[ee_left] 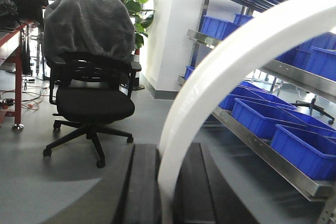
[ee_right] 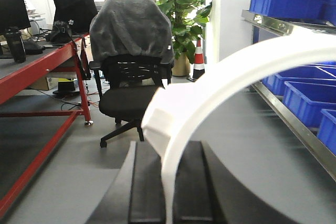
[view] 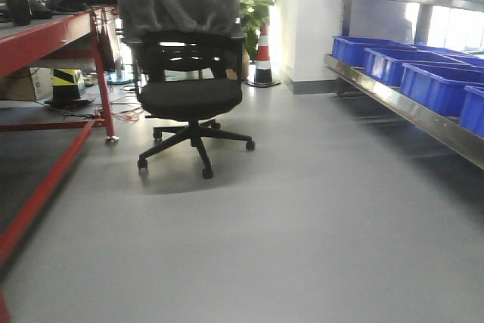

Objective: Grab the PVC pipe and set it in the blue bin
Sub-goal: 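Turn and drive the base up to the shelf of blue bins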

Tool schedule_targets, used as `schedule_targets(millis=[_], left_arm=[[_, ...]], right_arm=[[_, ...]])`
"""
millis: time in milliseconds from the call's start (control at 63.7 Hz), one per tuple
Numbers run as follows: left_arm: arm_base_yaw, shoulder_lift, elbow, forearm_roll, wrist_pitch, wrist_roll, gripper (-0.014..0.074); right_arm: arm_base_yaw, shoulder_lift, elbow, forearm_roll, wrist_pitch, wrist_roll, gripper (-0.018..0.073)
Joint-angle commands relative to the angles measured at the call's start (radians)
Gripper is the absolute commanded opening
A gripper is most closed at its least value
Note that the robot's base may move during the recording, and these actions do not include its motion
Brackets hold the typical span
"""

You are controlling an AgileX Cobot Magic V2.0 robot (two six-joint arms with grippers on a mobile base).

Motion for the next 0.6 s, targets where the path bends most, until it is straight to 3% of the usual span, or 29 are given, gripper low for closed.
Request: schedule_targets(millis=[0,581], left_arm=[[0.000,-0.004,-0.002,-0.002,-0.025,-0.005,-0.0111],[0.000,-0.004,-0.002,-0.002,-0.025,-0.005,-0.0111]], right_arm=[[0.001,-0.004,0.000,-0.002,-0.030,-0.005,-0.0168],[0.001,-0.004,0.000,-0.002,-0.030,-0.005,-0.0168]])
